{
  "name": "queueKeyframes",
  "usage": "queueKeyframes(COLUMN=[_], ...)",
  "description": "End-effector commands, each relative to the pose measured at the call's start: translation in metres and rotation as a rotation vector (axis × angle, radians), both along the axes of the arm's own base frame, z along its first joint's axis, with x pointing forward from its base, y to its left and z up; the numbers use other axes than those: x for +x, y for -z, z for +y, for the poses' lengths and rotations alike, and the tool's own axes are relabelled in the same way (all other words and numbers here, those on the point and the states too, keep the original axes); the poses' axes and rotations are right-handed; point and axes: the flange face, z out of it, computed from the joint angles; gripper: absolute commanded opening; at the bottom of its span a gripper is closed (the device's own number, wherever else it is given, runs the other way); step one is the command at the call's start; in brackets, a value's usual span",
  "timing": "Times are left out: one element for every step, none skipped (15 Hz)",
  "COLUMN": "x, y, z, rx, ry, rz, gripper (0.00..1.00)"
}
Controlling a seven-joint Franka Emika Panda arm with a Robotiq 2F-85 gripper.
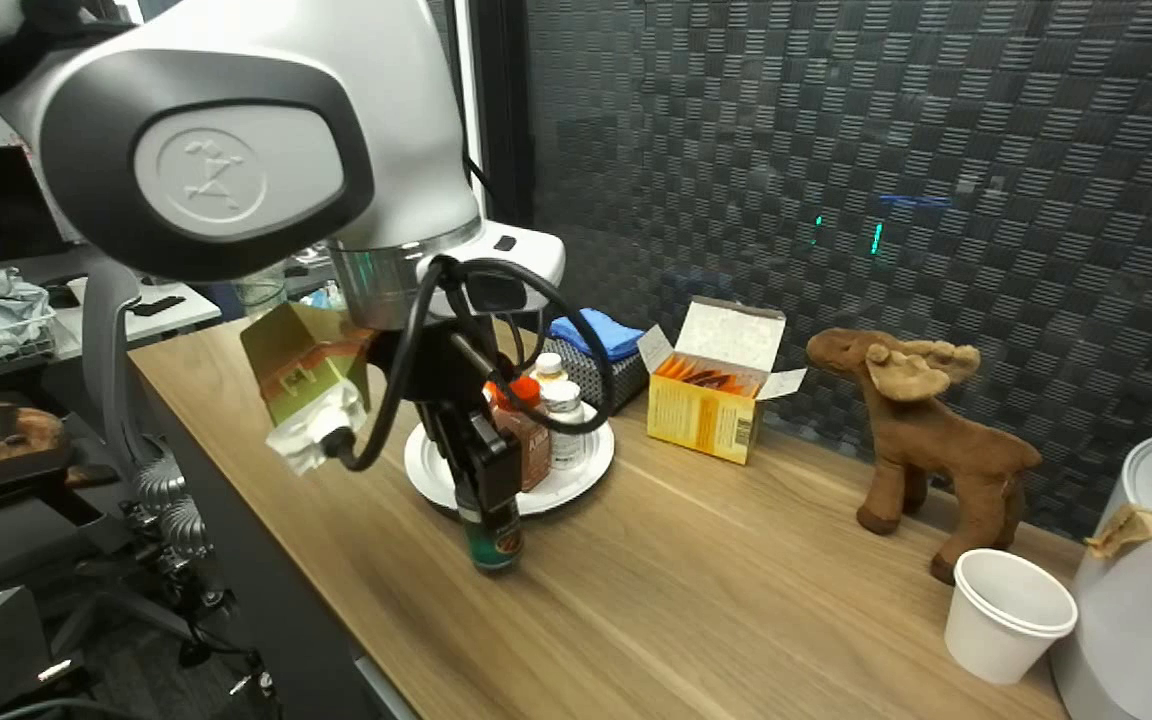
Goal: Put the objects surrounding the white plate on to the plate.
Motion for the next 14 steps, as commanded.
queueKeyframes(x=[0.005,0.007,0.010,0.012,0.016,0.018,0.021,0.024,0.027,0.030,0.033,0.036,0.039,0.044], y=[-0.020,-0.021,-0.020,-0.020,-0.019,-0.019,-0.019,-0.019,-0.019,-0.019,-0.018,-0.017,-0.016,-0.014], z=[0.021,0.027,0.033,0.039,0.044,0.050,0.054,0.058,0.063,0.067,0.071,0.076,0.079,0.082], rx=[-0.028,-0.026,-0.019,-0.014,-0.008,-0.001,0.008,0.018,0.031,0.042,0.058,0.075,0.094,0.115], ry=[-0.030,-0.039,-0.050,-0.059,-0.067,-0.075,-0.081,-0.082,-0.083,-0.082,-0.080,-0.078,-0.075,-0.066], rz=[-0.007,0.000,0.008,0.018,0.027,0.036,0.040,0.046,0.052,0.056,0.063,0.066,0.074,0.069], gripper=[0.24,0.24,0.24,0.24,0.24,0.23,0.23,0.23,0.23,0.23,0.23,0.23,0.23,0.22])
